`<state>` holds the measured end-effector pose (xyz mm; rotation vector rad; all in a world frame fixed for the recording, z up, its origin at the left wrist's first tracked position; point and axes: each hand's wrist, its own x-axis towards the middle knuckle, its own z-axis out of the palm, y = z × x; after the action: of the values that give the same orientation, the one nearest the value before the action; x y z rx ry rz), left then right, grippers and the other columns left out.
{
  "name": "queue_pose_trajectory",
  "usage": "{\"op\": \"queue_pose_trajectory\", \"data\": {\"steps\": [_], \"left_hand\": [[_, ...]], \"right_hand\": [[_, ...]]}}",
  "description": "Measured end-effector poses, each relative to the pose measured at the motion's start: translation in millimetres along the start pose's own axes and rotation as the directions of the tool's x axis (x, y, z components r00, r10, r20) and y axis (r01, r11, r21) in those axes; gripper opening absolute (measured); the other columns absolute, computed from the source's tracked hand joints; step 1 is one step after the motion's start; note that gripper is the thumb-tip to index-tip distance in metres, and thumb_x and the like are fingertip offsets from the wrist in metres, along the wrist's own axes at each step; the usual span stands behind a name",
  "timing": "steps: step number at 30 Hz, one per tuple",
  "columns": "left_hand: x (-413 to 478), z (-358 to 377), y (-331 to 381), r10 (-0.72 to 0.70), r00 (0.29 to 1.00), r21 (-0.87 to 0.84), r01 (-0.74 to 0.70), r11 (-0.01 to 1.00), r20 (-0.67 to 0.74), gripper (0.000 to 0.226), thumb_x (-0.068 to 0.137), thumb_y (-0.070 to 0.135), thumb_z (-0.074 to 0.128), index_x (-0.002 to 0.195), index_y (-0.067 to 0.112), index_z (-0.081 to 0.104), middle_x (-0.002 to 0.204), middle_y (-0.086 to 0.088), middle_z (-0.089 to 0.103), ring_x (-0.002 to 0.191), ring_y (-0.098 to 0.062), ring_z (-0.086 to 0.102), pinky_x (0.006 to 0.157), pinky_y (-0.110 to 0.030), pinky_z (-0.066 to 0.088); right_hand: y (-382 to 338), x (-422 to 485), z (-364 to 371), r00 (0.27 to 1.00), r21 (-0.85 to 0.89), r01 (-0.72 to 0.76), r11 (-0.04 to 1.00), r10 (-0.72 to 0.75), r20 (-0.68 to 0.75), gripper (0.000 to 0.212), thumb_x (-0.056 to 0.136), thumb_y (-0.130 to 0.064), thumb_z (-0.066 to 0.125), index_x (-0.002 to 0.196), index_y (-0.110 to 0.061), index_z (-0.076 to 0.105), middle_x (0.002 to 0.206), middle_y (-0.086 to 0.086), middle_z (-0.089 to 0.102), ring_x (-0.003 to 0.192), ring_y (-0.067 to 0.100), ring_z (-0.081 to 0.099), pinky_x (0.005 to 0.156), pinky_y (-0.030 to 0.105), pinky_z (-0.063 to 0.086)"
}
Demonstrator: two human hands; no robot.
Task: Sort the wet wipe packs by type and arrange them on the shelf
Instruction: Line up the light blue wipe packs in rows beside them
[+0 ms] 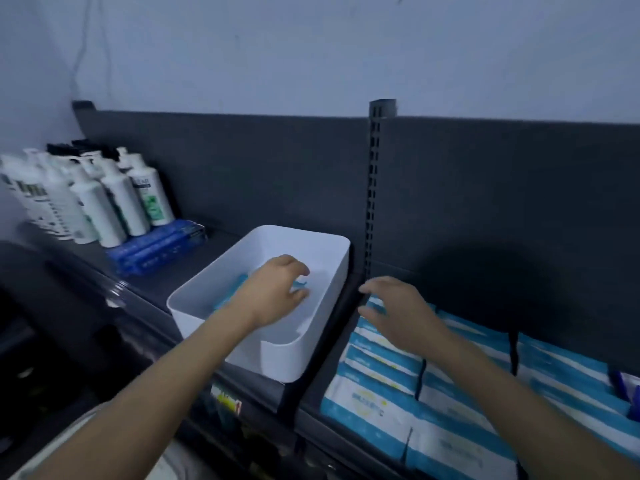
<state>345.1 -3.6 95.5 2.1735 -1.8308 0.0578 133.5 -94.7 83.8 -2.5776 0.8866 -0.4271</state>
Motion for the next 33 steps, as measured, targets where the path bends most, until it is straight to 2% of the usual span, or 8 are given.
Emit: {"op": "queue_pose_trajectory", "data": {"steps": [3,7,11,16,21,24,29,33], "left_hand": [[7,-9,-48,-0.279,0.941,0.119,0.260,0.958,0.190,0.044,0.090,0.037,0.058,0.127,0.013,0.053,0.126,-0.010,0.054,0.112,-0.027,0.053,0.091,-0.032,0.042],[16,-5,-79,-0.459,0.830,0.270,0.385,0.883,0.317,0.041,0.091,0.043,0.050,0.114,0.009,0.057,0.116,-0.013,0.062,0.092,-0.025,0.054,0.075,-0.028,0.040],[28,6,-91,-0.486,0.779,0.241,0.423,0.874,0.396,0.041,0.095,0.036,0.046,0.119,0.006,0.060,0.126,-0.012,0.060,0.109,-0.026,0.056,0.084,-0.026,0.038],[37,14,-107,-0.490,0.752,0.153,0.475,0.867,0.440,0.049,0.088,0.046,0.061,0.118,0.008,0.059,0.126,-0.008,0.060,0.114,-0.023,0.056,0.085,-0.026,0.040],[39,21,-119,-0.494,0.748,-0.003,0.552,0.834,0.443,0.056,0.079,0.043,0.074,0.121,0.009,0.059,0.124,-0.005,0.062,0.115,-0.023,0.056,0.088,-0.027,0.042],[42,24,-123,-0.489,0.740,-0.068,0.579,0.813,0.462,0.053,0.078,0.034,0.077,0.121,0.007,0.059,0.124,-0.006,0.062,0.115,-0.024,0.057,0.092,-0.029,0.044],[47,31,-129,-0.491,0.732,-0.131,0.609,0.782,0.472,0.053,0.079,0.024,0.077,0.122,0.002,0.055,0.123,-0.009,0.061,0.112,-0.027,0.058,0.088,-0.030,0.045],[48,29,-131,-0.520,0.748,-0.231,0.638,0.735,0.412,0.053,0.072,0.022,0.082,0.115,0.003,0.058,0.114,-0.010,0.064,0.105,-0.027,0.061,0.087,-0.033,0.051]], "right_hand": [[-23,37,8,0.998,-0.037,0.056,0.998,-0.056,0.018,0.042,0.096,-0.026,0.055,0.135,-0.011,0.052,0.139,0.003,0.050,0.124,0.017,0.049,0.102,0.025,0.038],[-37,79,24,0.997,-0.028,0.060,0.998,-0.059,0.044,0.038,0.095,-0.026,0.055,0.131,-0.012,0.055,0.136,0.002,0.053,0.118,0.018,0.053,0.102,0.026,0.039],[-45,119,42,0.994,-0.031,0.030,0.999,-0.026,0.105,0.035,0.096,-0.024,0.052,0.128,-0.011,0.056,0.134,0.005,0.054,0.123,0.019,0.048,0.103,0.029,0.039],[-57,168,70,0.955,-0.081,-0.062,0.995,0.082,0.284,0.038,0.095,-0.025,0.054,0.129,-0.007,0.054,0.135,0.007,0.052,0.122,0.022,0.049,0.098,0.028,0.040],[-64,194,96,0.868,-0.240,-0.151,0.959,0.244,0.433,0.035,0.090,-0.030,0.058,0.109,0.000,0.058,0.099,0.008,0.056,0.088,0.022,0.052,0.068,0.027,0.041],[-69,207,100,0.869,-0.265,-0.186,0.946,0.284,0.404,0.034,0.087,-0.033,0.064,0.105,-0.005,0.056,0.094,0.007,0.052,0.085,0.021,0.050,0.065,0.026,0.038],[-67,215,105,0.745,0.038,-0.553,0.833,0.474,0.469,0.036,0.078,-0.020,0.078,0.077,-0.009,0.044,0.071,0.005,0.046,0.060,0.017,0.044,0.051,0.026,0.038],[-64,213,105,0.693,0.367,-0.712,0.598,0.518,0.501,0.022,0.078,0.002,0.074,0.086,-0.005,0.055,0.082,0.009,0.061,0.068,0.020,0.057,0.052,0.028,0.046]]}}
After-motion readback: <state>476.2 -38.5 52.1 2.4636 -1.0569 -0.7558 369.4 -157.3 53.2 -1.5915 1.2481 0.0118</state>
